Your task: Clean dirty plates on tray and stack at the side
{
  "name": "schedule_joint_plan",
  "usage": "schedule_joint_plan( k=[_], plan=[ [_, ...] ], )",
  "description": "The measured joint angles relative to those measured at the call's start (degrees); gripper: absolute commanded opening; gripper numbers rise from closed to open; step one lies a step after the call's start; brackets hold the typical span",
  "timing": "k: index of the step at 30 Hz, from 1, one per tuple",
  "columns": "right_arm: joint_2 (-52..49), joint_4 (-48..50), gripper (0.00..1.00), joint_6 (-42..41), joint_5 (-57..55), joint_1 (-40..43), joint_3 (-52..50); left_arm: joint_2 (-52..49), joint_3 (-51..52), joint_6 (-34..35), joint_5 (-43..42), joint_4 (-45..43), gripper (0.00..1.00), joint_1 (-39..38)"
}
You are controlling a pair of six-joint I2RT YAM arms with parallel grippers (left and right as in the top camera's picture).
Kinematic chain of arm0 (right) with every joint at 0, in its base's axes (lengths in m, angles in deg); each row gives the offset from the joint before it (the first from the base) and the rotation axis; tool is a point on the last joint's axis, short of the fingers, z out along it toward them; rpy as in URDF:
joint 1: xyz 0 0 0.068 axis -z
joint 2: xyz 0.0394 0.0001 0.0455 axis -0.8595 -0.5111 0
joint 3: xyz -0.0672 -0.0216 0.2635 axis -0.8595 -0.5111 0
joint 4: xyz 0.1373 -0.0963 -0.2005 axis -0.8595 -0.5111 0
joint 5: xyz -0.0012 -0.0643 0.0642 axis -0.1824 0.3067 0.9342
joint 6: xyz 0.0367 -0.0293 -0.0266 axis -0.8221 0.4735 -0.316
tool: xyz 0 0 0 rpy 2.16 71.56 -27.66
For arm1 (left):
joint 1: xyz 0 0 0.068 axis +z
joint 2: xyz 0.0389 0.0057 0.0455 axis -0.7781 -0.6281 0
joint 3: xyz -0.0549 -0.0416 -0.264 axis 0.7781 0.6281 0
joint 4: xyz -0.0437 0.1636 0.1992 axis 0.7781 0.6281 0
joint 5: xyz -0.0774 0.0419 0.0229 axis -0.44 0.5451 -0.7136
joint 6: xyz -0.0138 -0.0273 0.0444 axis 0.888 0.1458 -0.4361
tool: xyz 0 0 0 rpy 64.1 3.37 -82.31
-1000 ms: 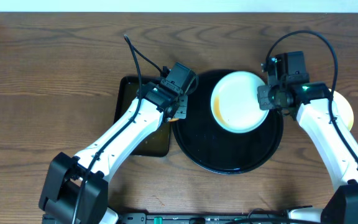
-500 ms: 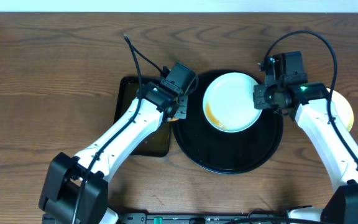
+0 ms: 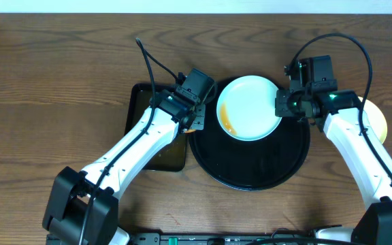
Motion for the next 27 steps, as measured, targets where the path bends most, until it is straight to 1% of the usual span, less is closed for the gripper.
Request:
schedule_joint_plan(
  k=[7, 11, 14, 19, 27],
  plan=[
    [0.0, 1.4, 0.01, 7.5, -2.0, -0.1, 0.0, 0.0, 0.0, 0.0, 0.0, 0.0, 0.08, 0.0],
    [0.0, 1.4, 0.01, 9.6, -7.6, -1.6, 0.0, 0.0, 0.0, 0.0, 0.5, 0.2, 0.08, 0.0],
    [0.0, 1.4, 0.01, 10.2, -12.5, -4.5, 0.0, 0.0, 0.0, 0.0, 1.7, 0.8, 0.07, 0.6],
    [0.6, 2.0, 0.01, 10.8, -21.5, -10.1, 0.0, 0.0, 0.0, 0.0, 2.8, 2.1, 0.08, 4.2],
    [2.8, 4.7, 0.01, 12.1, -34.2, -15.8, 0.0, 0.0, 0.3, 0.0, 3.2, 2.0, 0.08, 10.5]
  ],
)
